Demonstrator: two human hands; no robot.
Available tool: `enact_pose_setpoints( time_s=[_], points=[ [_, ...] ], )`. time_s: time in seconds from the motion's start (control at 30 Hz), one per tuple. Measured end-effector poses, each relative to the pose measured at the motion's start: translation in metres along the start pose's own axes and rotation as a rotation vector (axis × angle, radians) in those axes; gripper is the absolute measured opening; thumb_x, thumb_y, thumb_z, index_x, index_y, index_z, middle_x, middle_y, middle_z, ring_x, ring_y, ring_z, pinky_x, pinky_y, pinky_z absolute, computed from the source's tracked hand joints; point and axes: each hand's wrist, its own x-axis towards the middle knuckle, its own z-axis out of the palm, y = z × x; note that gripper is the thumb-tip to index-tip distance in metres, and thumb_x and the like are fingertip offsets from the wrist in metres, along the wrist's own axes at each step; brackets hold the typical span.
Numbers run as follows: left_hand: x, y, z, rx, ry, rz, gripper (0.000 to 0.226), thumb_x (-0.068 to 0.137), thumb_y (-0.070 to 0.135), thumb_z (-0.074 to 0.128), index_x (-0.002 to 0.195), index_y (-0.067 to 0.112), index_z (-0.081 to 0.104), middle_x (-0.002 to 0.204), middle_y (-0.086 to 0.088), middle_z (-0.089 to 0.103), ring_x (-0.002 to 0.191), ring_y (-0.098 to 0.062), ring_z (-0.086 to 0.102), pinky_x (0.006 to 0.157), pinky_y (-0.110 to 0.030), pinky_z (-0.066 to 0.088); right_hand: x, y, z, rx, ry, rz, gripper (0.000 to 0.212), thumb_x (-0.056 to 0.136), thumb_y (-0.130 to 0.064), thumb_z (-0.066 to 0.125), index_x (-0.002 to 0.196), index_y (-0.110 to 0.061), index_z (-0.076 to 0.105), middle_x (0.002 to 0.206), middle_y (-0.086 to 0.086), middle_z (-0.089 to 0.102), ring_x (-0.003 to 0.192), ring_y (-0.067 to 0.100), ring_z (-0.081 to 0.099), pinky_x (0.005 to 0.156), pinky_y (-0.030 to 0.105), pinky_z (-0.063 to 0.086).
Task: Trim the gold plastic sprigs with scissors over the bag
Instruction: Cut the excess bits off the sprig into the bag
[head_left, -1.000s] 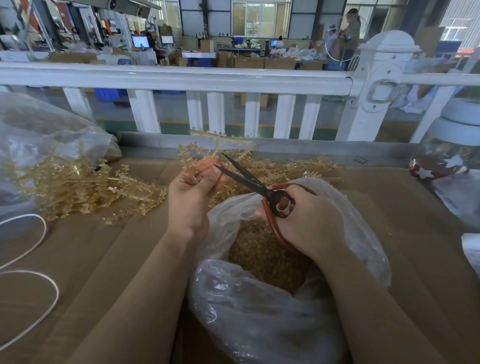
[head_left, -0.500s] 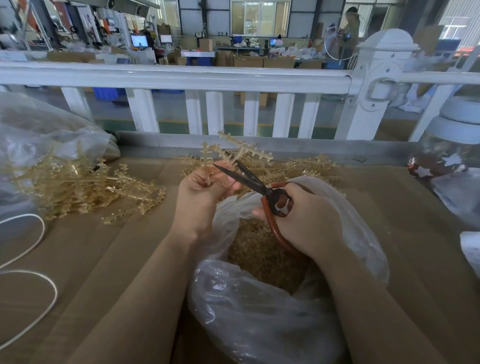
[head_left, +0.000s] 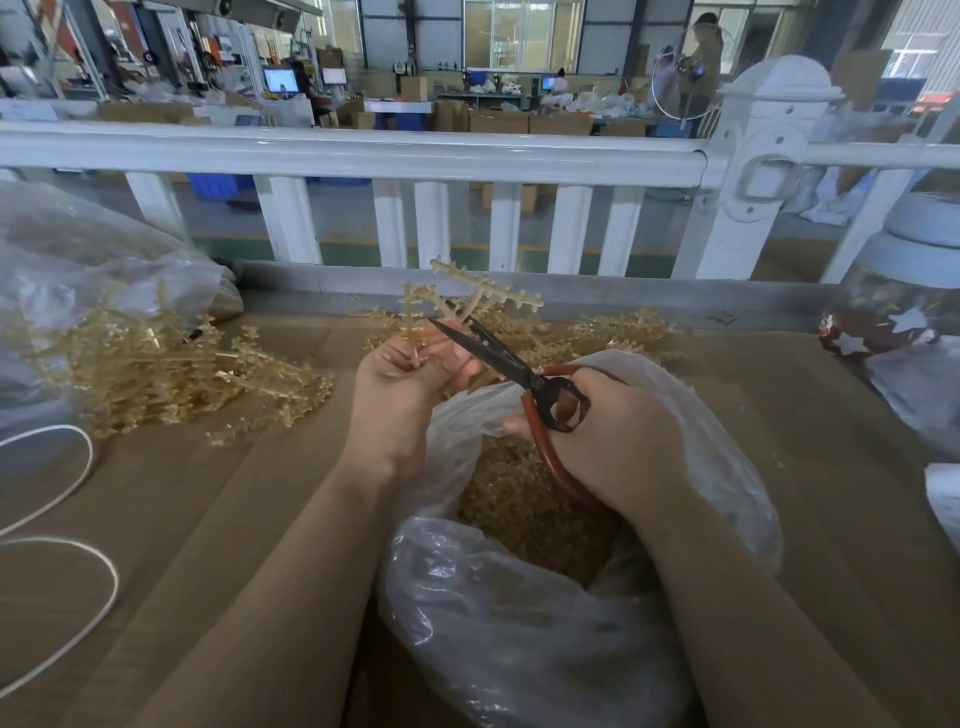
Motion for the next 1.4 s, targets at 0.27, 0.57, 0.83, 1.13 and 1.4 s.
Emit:
enact_pose_setpoints(
  time_s=[0.27, 0.57, 0.83, 1.13, 1.4],
  points=[
    [-0.0009, 0.0018, 0.0012, 0.019, 0.011, -0.017, 0.009, 0.074, 0.006, 0.071, 0.083, 0.005, 0.071, 0.074, -0.006, 0.071, 0.069, -0.016, 0.067, 0.074, -0.027, 0.058, 0.0002, -0.0009, -0.0027, -0.006, -0.027, 0.017, 0.082, 0.068, -0.097, 0.032, 0.103, -0.032, 0.067, 0.079, -0.028, 0.051, 0.069, -0.004, 0.047, 0.061, 0.003, 0.028],
    [-0.0029, 0.0004, 0.0041, 0.127, -0.061, -0.02, 0.001, 0.077, 0.008, 0.073, 0.077, 0.009, 0.073, 0.071, -0.009, 0.071, 0.065, -0.018, 0.067, 0.069, -0.028, 0.056, 0.0008, -0.0015, -0.0022, -0.001, -0.025, 0.036, 0.077, 0.066, -0.099, 0.033, 0.099, -0.036, 0.062, 0.072, -0.031, 0.043, 0.063, -0.01, 0.041, 0.058, 0.004, 0.028],
    [-0.0012, -0.0001, 0.004, 0.18, -0.026, -0.028, 0.006, 0.08, 0.001, 0.069, 0.079, 0.005, 0.072, 0.07, -0.013, 0.066, 0.068, -0.024, 0.06, 0.081, -0.041, 0.051, 0.0004, -0.0023, -0.0029, 0.042, -0.027, 0.021, 0.071, 0.067, -0.097, 0.038, 0.098, -0.037, 0.06, 0.073, -0.033, 0.043, 0.065, -0.017, 0.04, 0.057, 0.004, 0.029],
    [-0.0031, -0.0007, 0.007, 0.159, -0.051, -0.04, 0.011, 0.085, -0.007, 0.066, 0.083, 0.003, 0.071, 0.07, -0.011, 0.067, 0.065, -0.02, 0.062, 0.074, -0.031, 0.055, 0.0015, -0.0012, -0.0021, 0.03, -0.043, 0.027, 0.08, 0.066, -0.1, 0.029, 0.1, -0.035, 0.061, 0.076, -0.029, 0.047, 0.065, -0.01, 0.043, 0.06, 0.005, 0.029],
    [-0.0031, -0.0017, 0.0077, 0.16, -0.076, -0.024, 0.008, 0.085, -0.013, 0.061, 0.085, -0.007, 0.067, 0.067, -0.012, 0.066, 0.063, -0.018, 0.063, 0.069, -0.026, 0.054, 0.0021, -0.0016, -0.0034, 0.029, -0.052, 0.028, 0.083, 0.062, -0.102, 0.024, 0.098, -0.036, 0.058, 0.074, -0.03, 0.045, 0.066, -0.014, 0.041, 0.057, 0.005, 0.029]
  ],
)
